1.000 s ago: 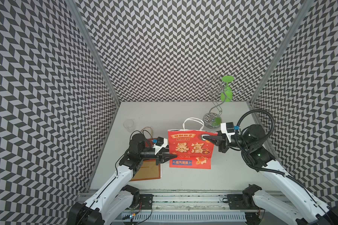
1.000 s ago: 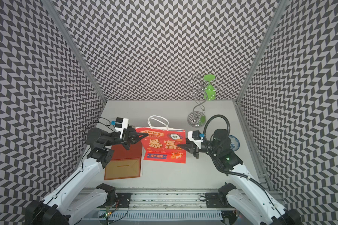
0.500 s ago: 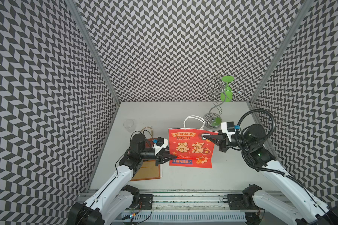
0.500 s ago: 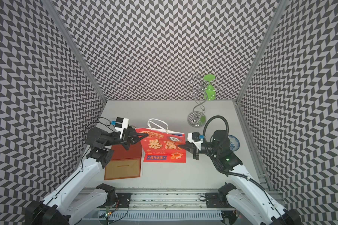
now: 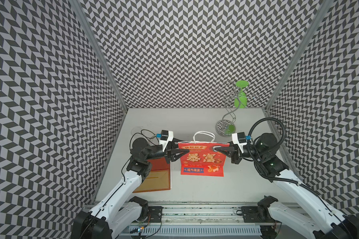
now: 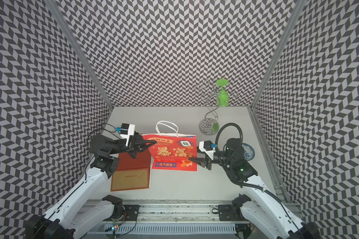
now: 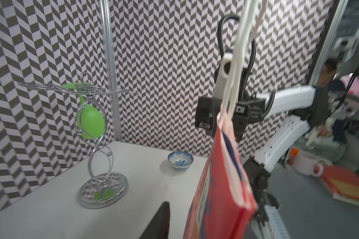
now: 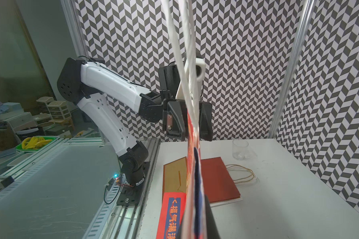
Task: Put away the paper bag
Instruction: Press the paper bag.
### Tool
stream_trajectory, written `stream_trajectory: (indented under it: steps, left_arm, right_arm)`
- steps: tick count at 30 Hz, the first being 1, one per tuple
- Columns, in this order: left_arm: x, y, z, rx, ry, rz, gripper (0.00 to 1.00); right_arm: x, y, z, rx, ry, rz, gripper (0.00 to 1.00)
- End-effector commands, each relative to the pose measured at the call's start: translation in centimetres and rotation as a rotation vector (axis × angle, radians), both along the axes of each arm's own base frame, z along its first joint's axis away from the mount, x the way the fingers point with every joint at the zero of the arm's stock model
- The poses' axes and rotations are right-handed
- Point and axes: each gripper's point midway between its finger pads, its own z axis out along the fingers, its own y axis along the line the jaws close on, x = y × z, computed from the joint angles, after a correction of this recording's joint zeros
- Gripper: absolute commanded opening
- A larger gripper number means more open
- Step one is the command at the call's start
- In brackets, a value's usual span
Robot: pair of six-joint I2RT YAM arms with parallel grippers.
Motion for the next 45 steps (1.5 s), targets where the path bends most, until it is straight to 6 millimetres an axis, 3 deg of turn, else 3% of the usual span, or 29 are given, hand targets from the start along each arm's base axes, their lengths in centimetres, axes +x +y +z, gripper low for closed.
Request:
stream_trajectory:
  steps: [1, 2, 5, 6, 8, 9, 11, 14, 18, 20, 23, 26, 28, 30, 36, 40, 41, 42, 43, 45]
  left_arm:
    - [-0.4, -0.1, 2.2, -0.048, -0.030, -0.027, 0.13]
    - [-0.4, -0.1, 2.2, -0.050, -0.033, -0.028, 0.02]
    - [-1.1, -0.1, 2.1, -0.038, -0.058, -0.057, 0.00]
    - [-1.2, 0.0, 2.1, -0.038, -0.065, -0.055, 0.00]
    - [-1.3, 0.0, 2.2, -0.039, -0.071, -0.054, 0.00]
    - [-1.4, 0.0, 2.2, -0.039, -0.072, -0.059, 0.00]
    - [-1.6, 0.1, 2.5, -0.042, -0.075, -0.064, 0.00]
    - [-1.8, 0.1, 3.2, -0.053, -0.089, -0.067, 0.00]
    - [-1.9, 0.2, 3.8, -0.058, -0.096, -0.065, 0.00]
    - [-1.9, 0.3, 4.1, -0.058, -0.098, -0.063, 0.00]
    - [-1.9, 0.4, 4.3, -0.059, -0.101, -0.063, 0.00]
    - [-1.7, 0.7, 4.8, -0.058, -0.102, -0.052, 0.00]
    - [-1.6, 0.9, 5.0, -0.055, -0.100, -0.045, 0.00]
    - [-1.6, 1.1, 5.0, -0.050, -0.094, -0.043, 0.00]
    - [-1.5, 1.3, 5.2, -0.048, -0.090, -0.038, 0.00]
    - [-1.7, 1.4, 5.7, -0.052, -0.106, -0.036, 0.00]
    - [-1.8, 1.5, 5.9, -0.053, -0.110, -0.037, 0.00]
    - [-1.8, 1.5, 6.1, -0.054, -0.115, -0.036, 0.00]
    - [-1.8, 1.5, 6.3, -0.055, -0.119, -0.034, 0.00]
    - [-1.9, 1.6, 6.7, -0.057, -0.131, -0.036, 0.00]
  right_arm:
    - [-0.3, 0.1, 0.4, 0.015, -0.046, 0.028, 0.00]
    - [-0.3, 0.1, 0.3, 0.013, -0.043, 0.030, 0.00]
    - [-0.3, 0.0, 0.4, 0.010, -0.043, 0.025, 0.02]
    - [-0.4, 0.0, 0.5, 0.008, -0.046, 0.022, 0.07]
    - [-0.3, -0.2, 0.7, 0.007, -0.049, -0.001, 0.33]
    - [-0.2, -0.3, 0.7, 0.004, -0.050, -0.019, 0.41]
    - [-0.2, -0.5, 0.2, -0.014, -0.058, -0.038, 0.44]
    - [0.0, -0.7, -1.2, -0.040, -0.046, -0.066, 0.39]
    - [-0.7, -0.7, -1.8, -0.037, -0.044, -0.037, 0.09]
    - [-1.0, -0.7, -1.6, -0.034, -0.051, -0.025, 0.00]
    - [-1.1, -0.8, -1.8, -0.047, -0.062, -0.028, 0.01]
    - [-0.6, -1.0, -2.5, -0.068, -0.049, -0.062, 0.35]
    - [-0.5, -1.1, -3.3, -0.083, -0.047, -0.076, 0.39]
    - [-0.4, -1.2, -3.9, -0.089, -0.044, -0.093, 0.33]
    - [-1.5, -1.2, -4.3, -0.080, -0.038, -0.040, 0.02]
    - [-1.7, -1.2, -4.3, -0.084, -0.046, -0.033, 0.00]
    - [-1.7, -1.2, -4.2, -0.083, -0.051, -0.038, 0.07]
    - [-1.5, -1.2, -4.3, -0.087, -0.045, -0.052, 0.25]
    - [-1.2, -1.3, -4.5, -0.091, -0.039, -0.070, 0.37]
    - [-0.9, -1.4, -5.1, -0.103, -0.035, -0.085, 0.45]
